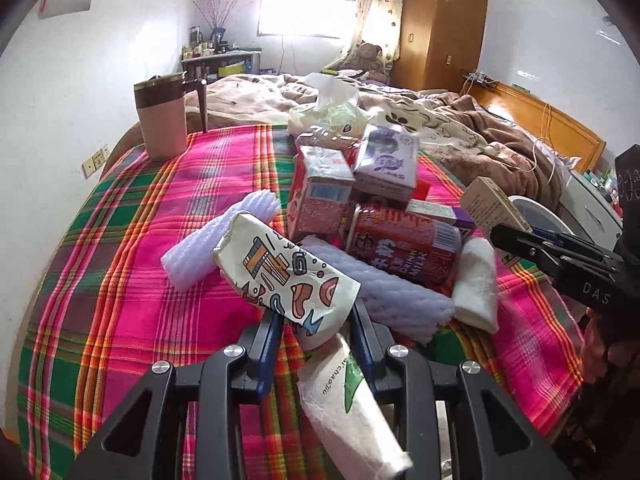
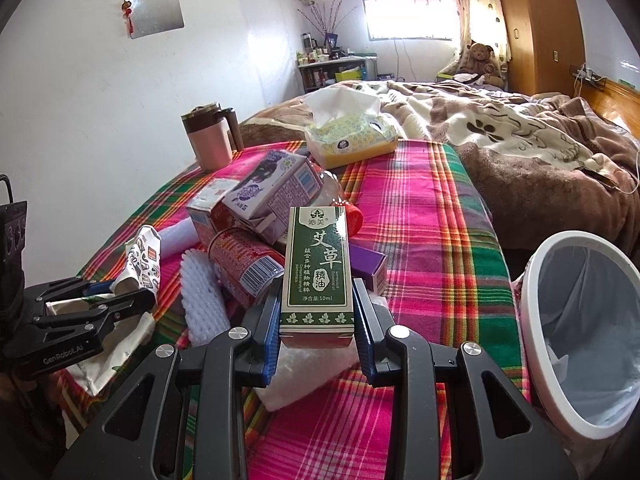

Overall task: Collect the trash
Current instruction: 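Lift the green box with the right gripper while the left gripper lifts the patterned wrapper and bag, then carry the green box and the wrappers over the white bin with both grippers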

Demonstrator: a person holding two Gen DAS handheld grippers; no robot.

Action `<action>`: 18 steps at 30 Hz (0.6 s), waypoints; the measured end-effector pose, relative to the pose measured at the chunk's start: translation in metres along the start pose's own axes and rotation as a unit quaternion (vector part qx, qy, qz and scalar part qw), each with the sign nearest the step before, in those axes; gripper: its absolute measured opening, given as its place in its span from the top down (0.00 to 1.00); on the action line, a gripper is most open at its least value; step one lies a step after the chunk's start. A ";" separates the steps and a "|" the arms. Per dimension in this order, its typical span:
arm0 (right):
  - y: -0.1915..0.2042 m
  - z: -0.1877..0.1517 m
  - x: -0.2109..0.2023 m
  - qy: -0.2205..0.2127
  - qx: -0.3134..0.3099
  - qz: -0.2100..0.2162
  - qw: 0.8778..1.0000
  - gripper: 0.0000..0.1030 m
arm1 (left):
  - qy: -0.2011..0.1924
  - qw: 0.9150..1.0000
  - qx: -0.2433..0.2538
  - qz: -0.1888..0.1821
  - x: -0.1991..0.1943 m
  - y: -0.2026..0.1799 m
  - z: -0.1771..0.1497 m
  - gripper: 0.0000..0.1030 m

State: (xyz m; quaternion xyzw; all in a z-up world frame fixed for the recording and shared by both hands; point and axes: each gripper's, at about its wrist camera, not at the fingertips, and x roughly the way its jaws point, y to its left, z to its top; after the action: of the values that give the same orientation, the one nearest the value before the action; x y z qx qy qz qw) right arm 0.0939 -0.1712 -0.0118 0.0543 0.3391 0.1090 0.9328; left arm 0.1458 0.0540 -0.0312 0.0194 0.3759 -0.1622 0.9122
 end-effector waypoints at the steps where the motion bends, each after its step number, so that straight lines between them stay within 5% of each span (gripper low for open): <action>1: 0.000 0.001 -0.002 -0.003 0.000 0.001 1.000 0.68 | -0.003 1.000 0.001 0.002 -0.003 -0.002 0.001 0.67; 18: -0.027 0.004 -0.056 -0.059 0.008 -0.030 0.998 0.68 | -0.051 0.998 0.034 -0.031 -0.043 -0.076 0.021 0.67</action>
State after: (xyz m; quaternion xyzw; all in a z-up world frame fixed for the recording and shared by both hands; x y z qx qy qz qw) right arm 0.0597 -0.2108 0.0213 0.0575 0.2861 0.0750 0.9535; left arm 0.1079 -0.0091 0.0204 0.0302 0.3240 -0.2038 0.9234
